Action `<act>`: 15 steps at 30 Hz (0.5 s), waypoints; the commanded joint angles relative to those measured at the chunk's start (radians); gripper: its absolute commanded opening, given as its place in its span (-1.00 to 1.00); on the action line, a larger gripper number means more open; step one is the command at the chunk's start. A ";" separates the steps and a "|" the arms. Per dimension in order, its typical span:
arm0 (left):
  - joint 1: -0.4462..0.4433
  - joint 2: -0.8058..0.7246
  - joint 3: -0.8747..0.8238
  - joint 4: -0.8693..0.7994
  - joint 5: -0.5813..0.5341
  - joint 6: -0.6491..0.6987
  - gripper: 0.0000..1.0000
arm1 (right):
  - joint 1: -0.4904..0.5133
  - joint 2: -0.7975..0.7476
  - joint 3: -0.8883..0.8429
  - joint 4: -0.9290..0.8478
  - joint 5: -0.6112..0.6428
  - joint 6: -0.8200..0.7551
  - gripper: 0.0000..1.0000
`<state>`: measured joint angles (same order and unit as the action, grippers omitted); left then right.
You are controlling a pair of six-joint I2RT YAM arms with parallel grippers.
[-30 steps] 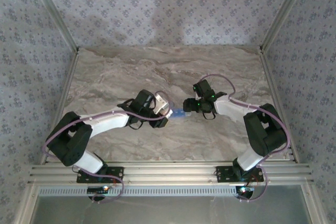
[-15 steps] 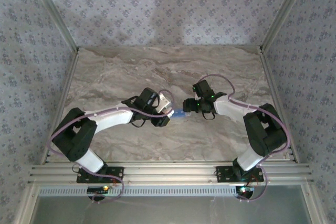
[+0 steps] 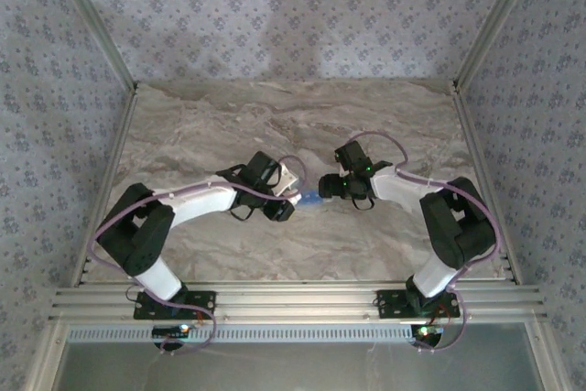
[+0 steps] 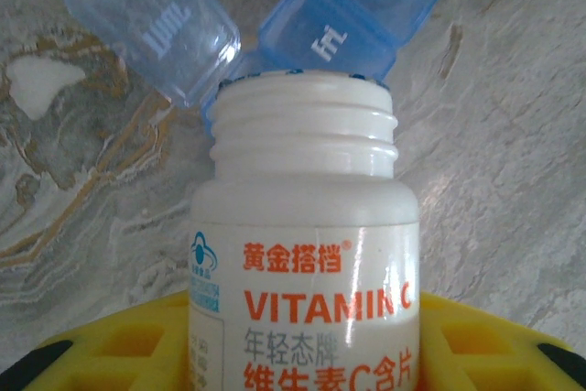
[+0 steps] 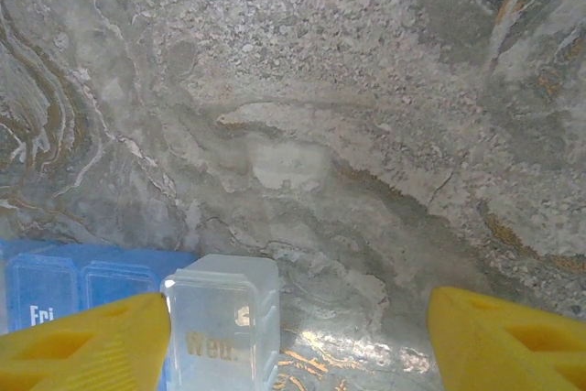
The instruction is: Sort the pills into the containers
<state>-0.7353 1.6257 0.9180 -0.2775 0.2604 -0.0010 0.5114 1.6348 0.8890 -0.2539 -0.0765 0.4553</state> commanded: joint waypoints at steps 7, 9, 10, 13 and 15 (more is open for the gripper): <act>-0.011 0.028 0.083 -0.092 -0.010 0.018 -1.00 | 0.009 0.012 0.004 -0.001 -0.013 0.015 0.51; -0.012 0.033 0.092 -0.106 -0.015 0.019 -1.00 | 0.009 0.013 0.004 -0.002 -0.013 0.015 0.51; -0.011 0.036 0.097 -0.112 -0.016 0.021 -1.00 | 0.008 0.013 0.004 -0.002 -0.013 0.015 0.51; -0.011 0.049 0.110 -0.133 -0.021 0.024 -1.00 | 0.007 0.014 0.002 0.000 -0.012 0.016 0.51; -0.012 0.058 0.116 -0.143 -0.024 0.025 -1.00 | 0.008 0.015 0.002 0.001 -0.013 0.017 0.51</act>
<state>-0.7410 1.6634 1.0004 -0.3725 0.2451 0.0071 0.5133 1.6390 0.8890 -0.2539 -0.0795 0.4553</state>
